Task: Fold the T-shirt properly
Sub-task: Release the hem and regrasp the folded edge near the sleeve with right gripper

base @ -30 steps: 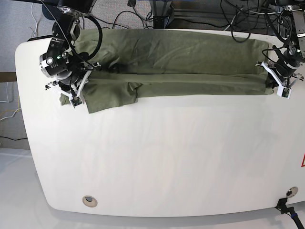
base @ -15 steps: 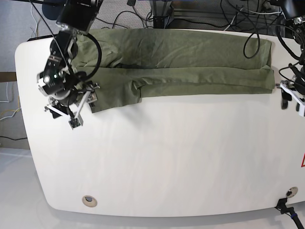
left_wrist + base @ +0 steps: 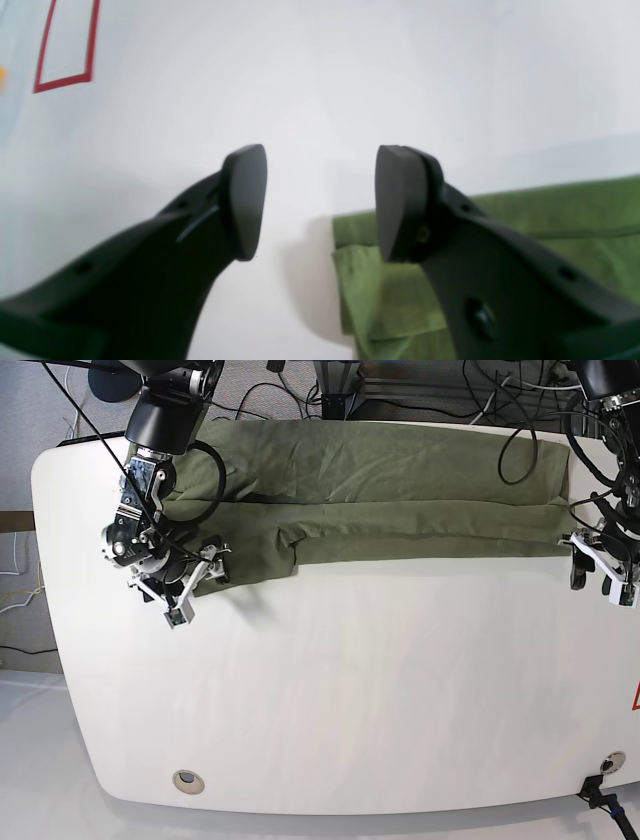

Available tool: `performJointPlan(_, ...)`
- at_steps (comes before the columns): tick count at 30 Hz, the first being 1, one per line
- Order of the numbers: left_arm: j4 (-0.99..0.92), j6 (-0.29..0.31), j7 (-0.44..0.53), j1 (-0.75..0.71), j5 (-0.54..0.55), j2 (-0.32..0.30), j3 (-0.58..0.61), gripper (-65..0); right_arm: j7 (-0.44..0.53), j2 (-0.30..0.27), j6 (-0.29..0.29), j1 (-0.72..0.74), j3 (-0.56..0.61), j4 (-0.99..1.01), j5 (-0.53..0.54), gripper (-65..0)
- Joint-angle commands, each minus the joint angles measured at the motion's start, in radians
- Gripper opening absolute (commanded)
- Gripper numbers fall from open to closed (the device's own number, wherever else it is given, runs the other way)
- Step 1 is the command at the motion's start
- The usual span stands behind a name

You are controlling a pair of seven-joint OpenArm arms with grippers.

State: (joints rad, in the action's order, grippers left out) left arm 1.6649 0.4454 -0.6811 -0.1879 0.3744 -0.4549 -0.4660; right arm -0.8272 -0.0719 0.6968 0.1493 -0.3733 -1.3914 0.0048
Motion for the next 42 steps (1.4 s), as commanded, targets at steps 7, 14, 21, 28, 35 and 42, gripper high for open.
performJointPlan(7, 0.011, -0.004, 0.025, 0.018, 0.008, -0.018, -0.009, -32.6, 0.003, 0.063, 0.001, 0.006, 0.003, -0.038, 0.010, -65.0)
performJointPlan(14, 0.010, -0.004, 0.027, 0.020, 0.008, -0.018, -0.007, -32.6, -0.237, 0.165, 0.001, -0.047, 0.003, -0.331, 0.010, -65.0)
performJointPlan(21, 0.008, -0.004, 0.028, 0.020, 0.008, -0.018, 0.017, -32.8, -0.473, 0.188, 0.001, -0.153, 0.049, -0.569, 0.156, -65.0)
performJointPlan(28, 0.008, -0.004, 0.028, 0.021, 0.007, 0.005, 0.019, -32.8, -0.528, 0.097, 0.001, -0.296, 0.053, -0.575, 0.459, -65.0)
performJointPlan(35, 0.008, -0.004, 0.028, 0.021, 0.007, 0.008, 0.019, -32.8, -0.569, -0.006, 0.001, -0.403, 0.053, -0.575, 0.676, -65.0)
performJointPlan(42, 0.008, -0.004, 0.028, 0.021, 0.007, 0.008, 0.019, -32.8, -0.569, -0.122, 0.001, -0.478, 0.150, -0.575, 0.786, -65.0)
